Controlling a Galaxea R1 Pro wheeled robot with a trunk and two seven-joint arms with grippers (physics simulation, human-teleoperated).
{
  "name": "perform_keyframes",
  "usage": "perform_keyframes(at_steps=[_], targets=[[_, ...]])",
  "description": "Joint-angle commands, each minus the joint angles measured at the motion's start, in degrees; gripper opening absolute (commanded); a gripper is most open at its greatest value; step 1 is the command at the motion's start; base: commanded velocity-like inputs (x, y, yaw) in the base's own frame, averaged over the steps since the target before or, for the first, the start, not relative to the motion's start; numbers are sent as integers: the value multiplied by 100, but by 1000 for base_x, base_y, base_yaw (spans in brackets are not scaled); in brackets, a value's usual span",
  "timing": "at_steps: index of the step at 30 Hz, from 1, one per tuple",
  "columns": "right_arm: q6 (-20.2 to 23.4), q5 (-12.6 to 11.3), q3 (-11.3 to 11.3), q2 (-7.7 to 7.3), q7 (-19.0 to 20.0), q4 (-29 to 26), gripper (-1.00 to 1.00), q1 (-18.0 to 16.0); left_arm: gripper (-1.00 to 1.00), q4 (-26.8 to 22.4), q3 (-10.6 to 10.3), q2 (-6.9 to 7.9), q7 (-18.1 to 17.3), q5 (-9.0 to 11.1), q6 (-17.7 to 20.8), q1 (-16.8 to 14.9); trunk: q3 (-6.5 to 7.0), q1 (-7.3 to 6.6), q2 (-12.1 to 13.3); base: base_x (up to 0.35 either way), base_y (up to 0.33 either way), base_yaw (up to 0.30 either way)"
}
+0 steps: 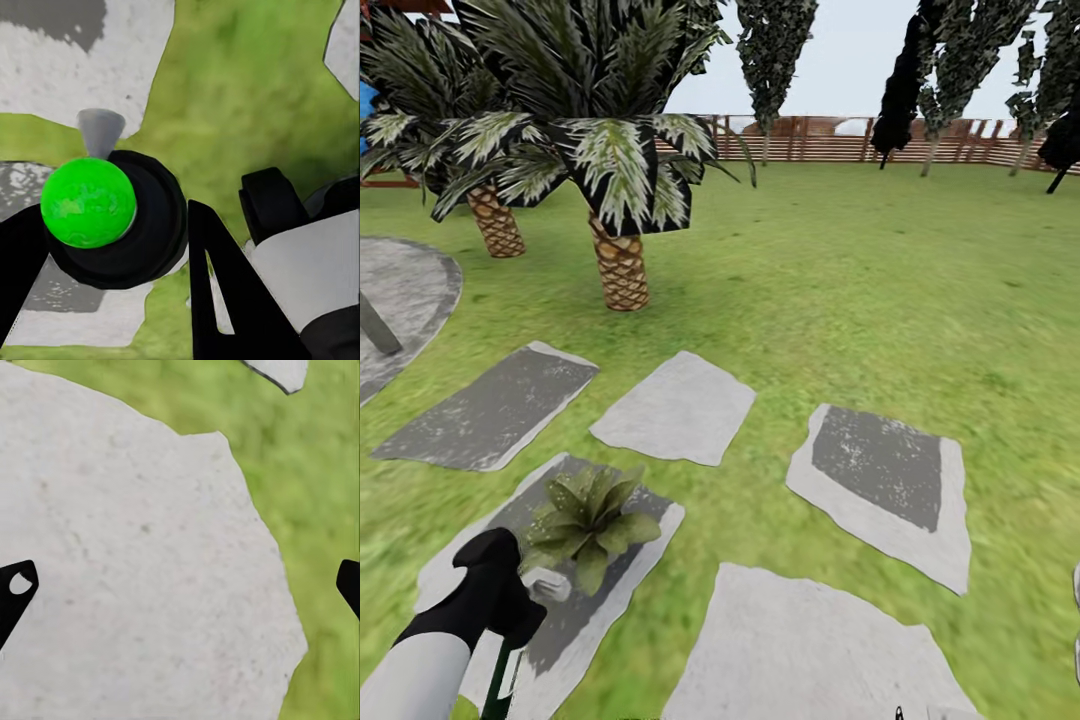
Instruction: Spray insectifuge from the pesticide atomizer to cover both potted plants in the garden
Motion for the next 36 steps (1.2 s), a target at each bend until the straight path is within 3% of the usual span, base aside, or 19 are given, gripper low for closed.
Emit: perform_keyframes(at_steps=[1, 4, 8, 10, 13, 16, 24, 29, 36], targets=[[-17, 60, -33, 1, -22, 9, 100, -5, -100, -1, 22, -14, 122, 84, 41, 4, -5, -1, -2, 0, 0, 255], [-17, 60, -33, 5, -22, 9, 100, -5, -100, 93, 40, -72, 1096, 967, -2, 62, -5, -1, -2, 0, 0, 271], [-17, 60, -36, 0, -17, 2, 100, -4, -100, 334, 25, -192, 2146, 1730, -35, 103, -5, -1, -2, 0, 0, 154], [-17, 62, -34, -6, -15, 6, 100, -4, -100, 367, 21, -297, 2470, 1843, -41, 108, -5, -1, -2, 0, 0, 23], [-10, 68, -33, -15, -13, 9, 100, -4, -100, 429, 20, -503, 2775, 1892, -44, 112, -5, -1, -2, 0, 0, 6], [-8, 69, -33, -18, -13, 9, 100, -4, -100, 543, 21, -579, 2844, 1897, -44, 112, -5, -1, -2, 0, 0, 1], [-17, 53, -34, -5, -8, 1, 100, -4, -100, 585, 133, -540, 2866, 1898, -44, 112, -5, -1, -2, 25, -181, 9], [-17, 58, -33, 0, -5, 2, 100, -8, -100, 586, 192, -483, 2866, 1894, -44, 115, -5, -1, -2, 1, -269, 220], [-17, 60, -33, 1, 3, 9, 100, -5, -100, 563, 961, -414, 3307, 1903, -52, 113, -5, -1, -2, 23, -271, 275]])
